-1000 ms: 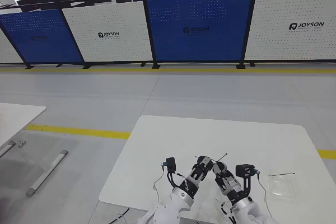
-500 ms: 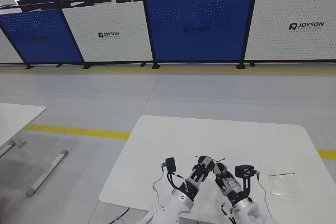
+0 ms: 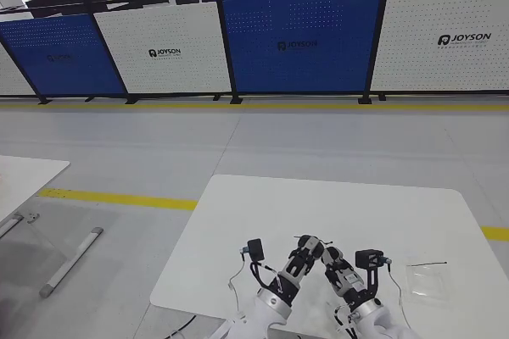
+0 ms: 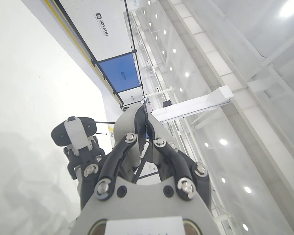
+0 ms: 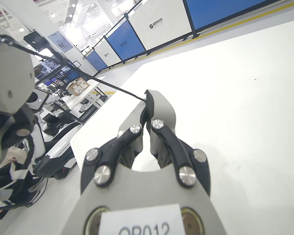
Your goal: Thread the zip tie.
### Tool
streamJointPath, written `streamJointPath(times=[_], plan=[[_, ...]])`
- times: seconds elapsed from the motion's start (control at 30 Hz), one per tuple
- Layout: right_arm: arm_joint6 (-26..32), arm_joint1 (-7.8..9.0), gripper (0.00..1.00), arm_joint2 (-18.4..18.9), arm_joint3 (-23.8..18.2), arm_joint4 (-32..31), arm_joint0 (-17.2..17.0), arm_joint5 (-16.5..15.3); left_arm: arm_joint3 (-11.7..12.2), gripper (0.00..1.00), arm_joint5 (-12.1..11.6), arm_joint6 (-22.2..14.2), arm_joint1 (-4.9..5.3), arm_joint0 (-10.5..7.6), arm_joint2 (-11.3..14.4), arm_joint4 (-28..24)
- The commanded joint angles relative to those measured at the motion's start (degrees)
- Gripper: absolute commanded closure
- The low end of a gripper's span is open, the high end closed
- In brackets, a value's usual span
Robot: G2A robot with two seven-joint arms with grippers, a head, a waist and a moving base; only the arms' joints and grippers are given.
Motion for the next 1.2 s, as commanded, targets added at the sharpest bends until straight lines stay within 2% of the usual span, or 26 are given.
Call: streamJointPath(times=[0.0, 0.57, 0.6, 0.63, 0.77, 1.03, 1.17], plan=[[-0.04, 0.00, 1.00, 0.01, 0.06, -0.02, 0.01, -0.02, -0.26, 1.00, -0.21, 0.02, 0.03, 0.22, 0.11, 0.32], [-0.15, -0.16, 1.00, -0.55, 0.96, 0.63, 0.67, -0.65, -1.04, 1.00, -0.83, 0.43, 0.23, 0.94, -0.28, 0.89], [0.02, -0.17, 0.60, -0.54, 0.96, 0.95, 0.71, -0.79, -0.81, 1.00, -0.60, 0.71, 0.20, 0.75, -0.42, 0.61], [-0.24, -0.18, 0.00, -0.38, 0.77, 1.34, 0.69, -0.81, -0.51, 1.00, -0.35, 0.99, 0.16, 0.51, -0.57, 0.21], [-1.50, 0.11, 0.00, 1.43, -0.68, 3.32, -0.81, -2.67, 0.72, 1.00, 0.11, 1.55, -0.02, -0.56, -1.15, -1.80], [-6.87, 1.60, 0.00, 10.48, -6.55, 8.79, -9.04, -10.16, 2.55, 1.00, 0.15, 1.96, -0.14, -1.63, -2.56, -4.35], [-8.97, 2.34, 0.00, 12.69, -9.13, 14.02, -11.79, -10.16, 4.04, 1.00, 0.49, 2.43, -0.28, -2.33, -2.90, -5.30]])
